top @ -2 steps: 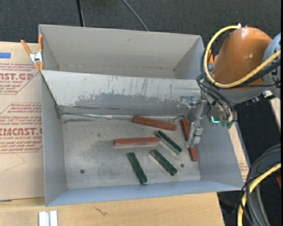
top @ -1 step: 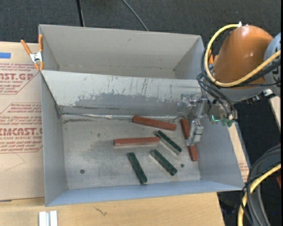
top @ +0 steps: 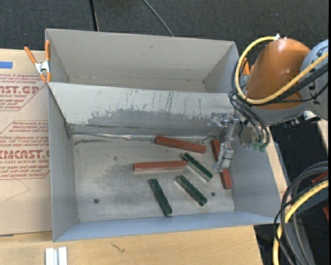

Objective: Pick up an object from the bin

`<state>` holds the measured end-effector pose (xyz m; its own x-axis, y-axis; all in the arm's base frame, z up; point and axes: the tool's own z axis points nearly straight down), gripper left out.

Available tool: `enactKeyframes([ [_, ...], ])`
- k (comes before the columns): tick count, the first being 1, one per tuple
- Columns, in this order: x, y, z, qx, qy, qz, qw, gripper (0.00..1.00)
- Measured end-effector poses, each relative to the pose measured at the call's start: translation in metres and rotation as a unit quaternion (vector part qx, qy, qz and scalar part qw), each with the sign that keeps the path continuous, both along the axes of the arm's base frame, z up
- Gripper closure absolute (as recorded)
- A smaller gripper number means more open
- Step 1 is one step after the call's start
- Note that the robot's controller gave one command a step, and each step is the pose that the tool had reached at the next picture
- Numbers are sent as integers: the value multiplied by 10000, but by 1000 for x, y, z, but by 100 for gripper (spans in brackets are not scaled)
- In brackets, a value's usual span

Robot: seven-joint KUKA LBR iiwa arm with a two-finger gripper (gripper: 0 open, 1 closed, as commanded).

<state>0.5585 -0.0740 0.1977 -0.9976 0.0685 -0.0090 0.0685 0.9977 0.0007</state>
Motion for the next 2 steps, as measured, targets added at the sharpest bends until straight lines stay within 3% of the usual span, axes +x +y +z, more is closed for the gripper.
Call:
enactKeyframes([
  [1, -33, 3, -128, -1, 44, 492, 9988, 100],
  [2, -33, 3, -128, -2, 44, 492, 9988, 0],
])
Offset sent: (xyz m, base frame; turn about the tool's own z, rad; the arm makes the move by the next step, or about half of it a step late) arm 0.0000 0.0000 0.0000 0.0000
